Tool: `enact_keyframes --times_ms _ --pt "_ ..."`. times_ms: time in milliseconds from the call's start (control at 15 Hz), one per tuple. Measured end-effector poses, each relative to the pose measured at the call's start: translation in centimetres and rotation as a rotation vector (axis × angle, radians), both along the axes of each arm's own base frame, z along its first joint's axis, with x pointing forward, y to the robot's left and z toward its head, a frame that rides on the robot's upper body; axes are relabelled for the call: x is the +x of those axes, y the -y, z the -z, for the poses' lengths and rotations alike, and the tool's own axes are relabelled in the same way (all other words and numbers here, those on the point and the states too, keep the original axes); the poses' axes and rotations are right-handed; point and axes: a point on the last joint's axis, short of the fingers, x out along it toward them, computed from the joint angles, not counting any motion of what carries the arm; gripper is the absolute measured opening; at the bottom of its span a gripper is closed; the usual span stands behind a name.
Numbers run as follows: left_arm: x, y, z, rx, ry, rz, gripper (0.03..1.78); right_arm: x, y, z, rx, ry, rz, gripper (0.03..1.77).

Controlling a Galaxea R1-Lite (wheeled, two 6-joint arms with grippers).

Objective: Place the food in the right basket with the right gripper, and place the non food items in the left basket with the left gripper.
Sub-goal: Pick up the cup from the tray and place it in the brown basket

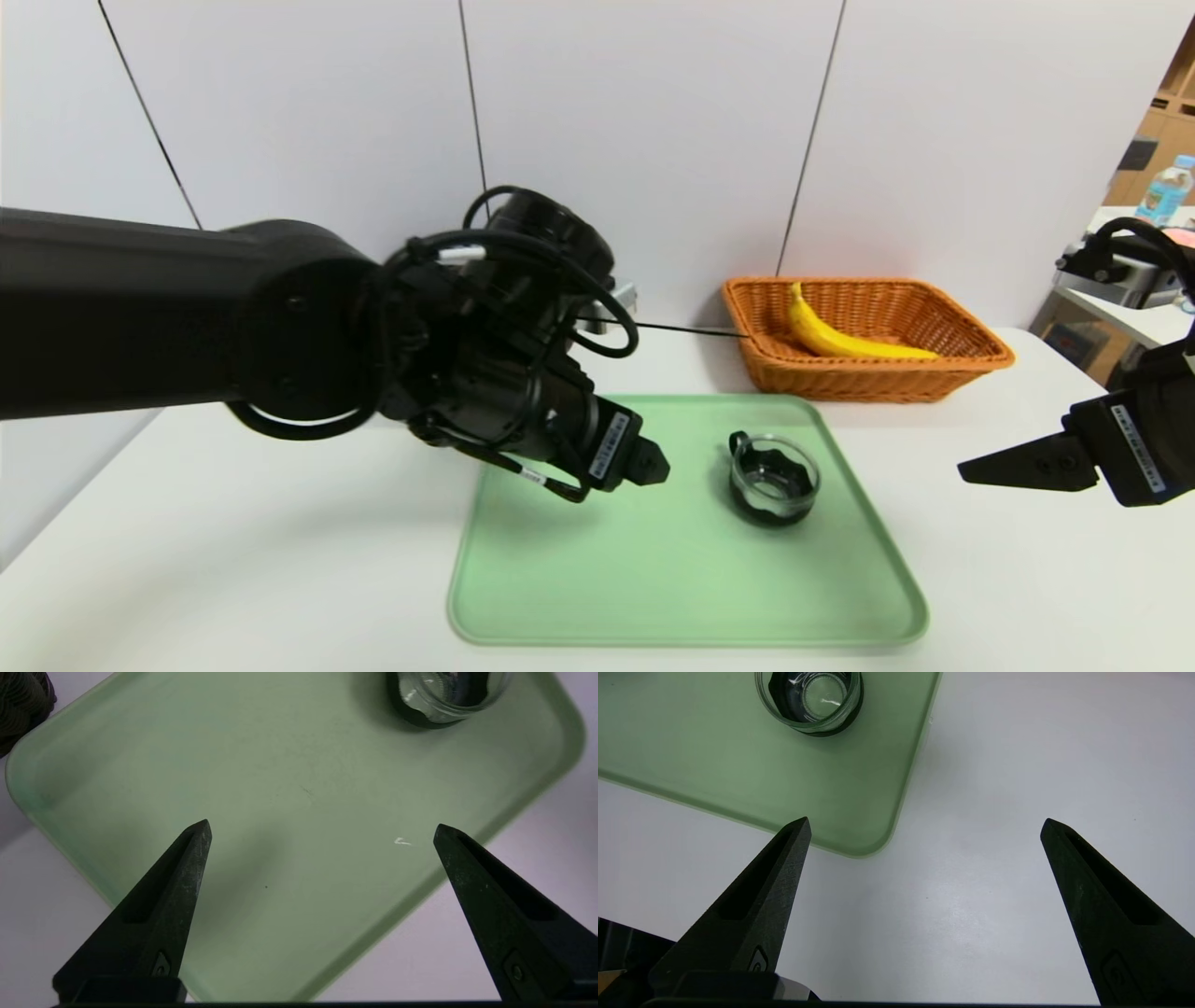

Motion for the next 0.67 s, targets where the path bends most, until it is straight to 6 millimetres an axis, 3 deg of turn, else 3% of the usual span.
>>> enact_keyframes --times_ms 267,667 --pt "0.8 3.9 1.8 0.066 -0.013 -0.111 1.69 -0.2 -0.4 0.3 0.006 -0.015 -0.01 1.69" --pt "1.5 6.4 1.5 0.044 -0.067 -0.156 1.69 -0.1 -0.4 1.3 0.004 -0.018 -0.011 1.69"
